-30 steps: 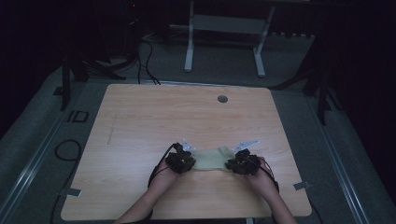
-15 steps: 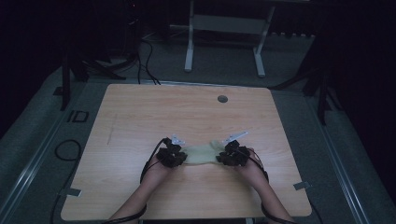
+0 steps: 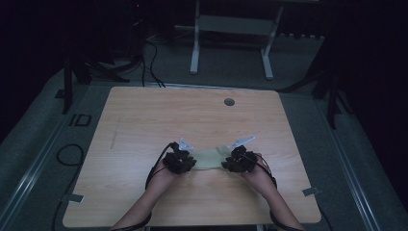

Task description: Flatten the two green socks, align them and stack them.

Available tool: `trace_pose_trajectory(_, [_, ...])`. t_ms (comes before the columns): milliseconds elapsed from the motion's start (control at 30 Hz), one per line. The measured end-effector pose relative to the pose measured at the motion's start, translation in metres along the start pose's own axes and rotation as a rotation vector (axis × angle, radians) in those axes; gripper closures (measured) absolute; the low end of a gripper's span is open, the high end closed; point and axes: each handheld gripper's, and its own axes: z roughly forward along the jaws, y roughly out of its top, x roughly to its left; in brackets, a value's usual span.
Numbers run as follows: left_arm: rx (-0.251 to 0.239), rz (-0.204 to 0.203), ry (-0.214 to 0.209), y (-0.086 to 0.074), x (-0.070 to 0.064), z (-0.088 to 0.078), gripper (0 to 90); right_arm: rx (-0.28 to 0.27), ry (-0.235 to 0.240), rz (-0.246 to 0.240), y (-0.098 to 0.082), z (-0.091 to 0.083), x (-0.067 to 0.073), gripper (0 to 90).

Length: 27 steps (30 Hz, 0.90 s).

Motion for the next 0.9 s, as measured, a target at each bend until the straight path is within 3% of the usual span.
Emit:
trace_pose_trajectory(67, [-0.010,0.008,-0.012,0.003,-0.004,-0.003,75.2,-0.019,0.001,-0.010,0.003,-0.006,0.002,62.2])
trace_pose_trajectory(167, [-0.023,0.018,-0.032,0.006,-0.007,-0.008,66.0,-0.036,0.015,-0.014,0.008,-0.013,0.004,49.4])
trace_pose_trajectory(267, [-0.041,0.026,-0.061,0.009,-0.011,-0.012,56.6,-0.049,0.013,-0.030,0.010,-0.018,0.005,41.9])
trace_pose_trajectory(333, [-0.045,0.035,-0.055,0.009,-0.015,-0.013,43.4,-0.067,0.010,-0.029,0.010,-0.022,0.006,35.8])
trace_pose_trajectory(400, [-0.046,0.033,-0.078,0.008,-0.016,-0.013,33.7,-0.061,0.021,-0.047,0.009,-0.024,0.007,20.8])
trace_pose_trajectory(500, [-0.053,0.027,-0.068,0.005,-0.017,-0.014,14.7,-0.133,0.037,-0.037,0.006,-0.031,0.008,13.9])
trace_pose_trajectory(567, [-0.053,0.020,-0.075,0.001,-0.016,-0.015,10.0,-0.150,0.032,-0.037,0.005,-0.034,0.007,12.5])
trace_pose_trajectory(667, [-0.075,0.007,-0.031,-0.005,-0.015,-0.018,2.1,-0.194,0.002,-0.028,0.001,-0.037,0.005,12.4])
trace_pose_trajectory(767, [-0.111,-0.032,-0.032,-0.013,-0.009,-0.024,2.1,-0.205,-0.029,-0.024,-0.004,-0.040,0.001,12.3])
trace_pose_trajectory(900, [-0.115,-0.047,-0.026,-0.021,-0.005,-0.027,2.1,-0.220,-0.050,-0.015,-0.010,-0.044,-0.003,12.4])
